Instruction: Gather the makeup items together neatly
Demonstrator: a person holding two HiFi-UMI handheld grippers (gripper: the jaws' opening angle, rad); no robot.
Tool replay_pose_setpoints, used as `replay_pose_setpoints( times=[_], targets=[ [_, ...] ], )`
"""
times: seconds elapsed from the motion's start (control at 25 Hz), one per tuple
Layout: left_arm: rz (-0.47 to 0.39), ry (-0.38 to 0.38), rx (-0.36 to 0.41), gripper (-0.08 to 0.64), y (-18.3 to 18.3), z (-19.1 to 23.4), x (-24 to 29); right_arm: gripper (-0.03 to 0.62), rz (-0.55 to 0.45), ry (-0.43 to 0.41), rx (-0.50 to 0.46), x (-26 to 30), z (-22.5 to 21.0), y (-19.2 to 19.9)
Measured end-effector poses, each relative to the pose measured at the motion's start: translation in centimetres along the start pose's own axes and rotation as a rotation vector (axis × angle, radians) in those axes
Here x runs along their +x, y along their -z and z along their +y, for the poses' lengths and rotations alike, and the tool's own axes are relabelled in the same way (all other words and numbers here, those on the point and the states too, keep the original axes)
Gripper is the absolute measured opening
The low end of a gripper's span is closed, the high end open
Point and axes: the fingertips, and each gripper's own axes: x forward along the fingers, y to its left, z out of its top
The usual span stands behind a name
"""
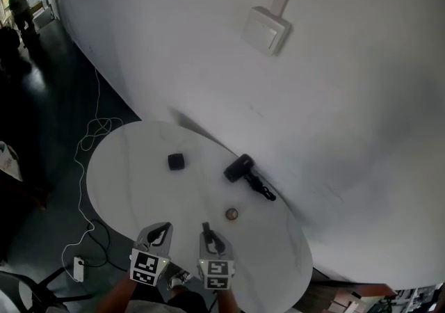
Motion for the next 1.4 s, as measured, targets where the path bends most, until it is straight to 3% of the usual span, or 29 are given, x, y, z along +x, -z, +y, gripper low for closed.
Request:
replay_pose_setpoints(
  times=[0.28, 0.6, 1.0, 1.4],
  targets=[
    [0.007, -0.083, -0.058, 0.011, 1.1, 5.5, -1.9, 0.104, 0.027, -0.106, -0.095, 4.2, 5.3, -1.7],
    [0.031, -0.176, -0.112, 0.011, 4.4, 10.3, -2.7, 0.104, 0.085, -0.189, -0.162, 9.0, 8.5, 0.2],
    [0.095, -0.236, -0.182, 0.011, 9.8, 12.8, -3.0, 0.104, 0.189, -0.253, -0.233, 13.5, 10.2, 4.7],
    [0.116, -0.276, -0.234, 0.011, 12.3, 14.1, -3.0, 0.104, 0.232, -0.302, -0.329, 15.5, 11.7, 6.4]
  ],
)
